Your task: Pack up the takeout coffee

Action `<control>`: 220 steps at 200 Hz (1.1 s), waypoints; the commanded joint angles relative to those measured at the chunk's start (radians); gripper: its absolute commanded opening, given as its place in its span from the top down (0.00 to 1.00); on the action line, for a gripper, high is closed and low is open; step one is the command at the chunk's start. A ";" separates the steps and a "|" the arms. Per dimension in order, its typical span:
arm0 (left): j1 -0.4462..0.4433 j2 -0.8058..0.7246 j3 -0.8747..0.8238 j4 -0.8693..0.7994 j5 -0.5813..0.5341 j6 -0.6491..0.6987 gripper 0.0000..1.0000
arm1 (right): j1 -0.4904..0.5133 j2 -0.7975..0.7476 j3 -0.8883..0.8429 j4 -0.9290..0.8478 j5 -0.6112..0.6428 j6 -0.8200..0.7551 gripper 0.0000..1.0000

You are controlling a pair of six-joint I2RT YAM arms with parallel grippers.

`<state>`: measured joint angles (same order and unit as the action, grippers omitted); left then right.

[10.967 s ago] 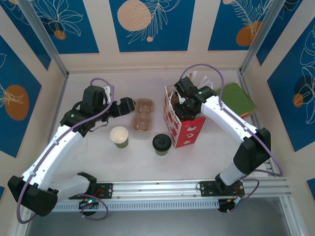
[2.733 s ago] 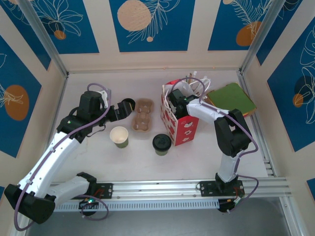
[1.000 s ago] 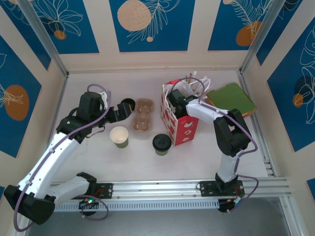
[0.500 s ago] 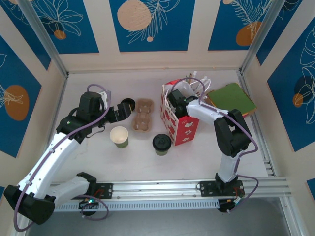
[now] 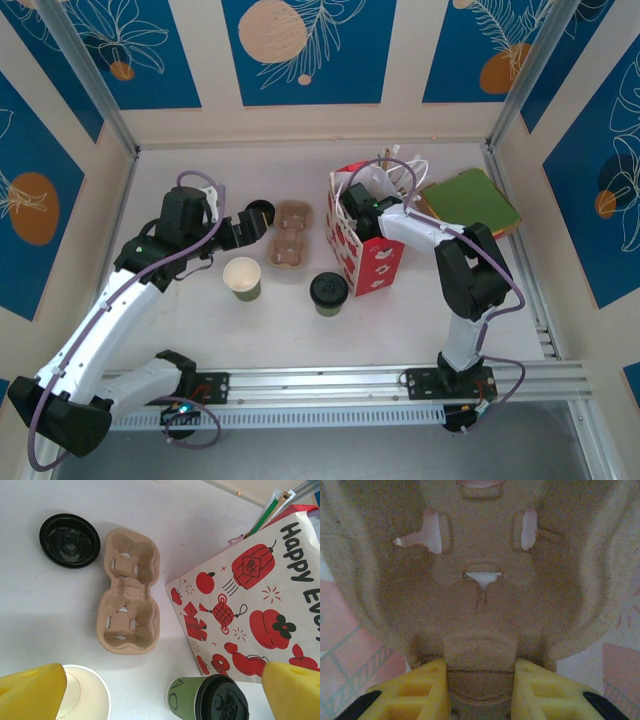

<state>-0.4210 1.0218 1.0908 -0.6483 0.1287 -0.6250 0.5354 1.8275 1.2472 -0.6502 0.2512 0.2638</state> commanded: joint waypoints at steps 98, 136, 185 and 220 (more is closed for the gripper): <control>-0.002 0.007 0.012 -0.008 0.000 0.021 0.00 | -0.005 0.049 -0.064 -0.093 0.005 0.038 0.71; -0.002 0.008 0.008 -0.002 -0.003 0.021 0.00 | -0.002 0.047 -0.041 -0.133 0.006 0.045 0.71; -0.001 0.012 0.005 0.004 0.000 0.022 0.00 | 0.000 0.058 -0.027 -0.163 -0.001 0.049 0.71; -0.002 0.011 -0.001 0.007 0.001 0.020 0.00 | 0.001 0.082 -0.030 -0.169 -0.007 0.057 0.71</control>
<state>-0.4213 1.0317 1.0908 -0.6510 0.1287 -0.6186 0.5354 1.8263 1.2530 -0.6731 0.2577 0.2905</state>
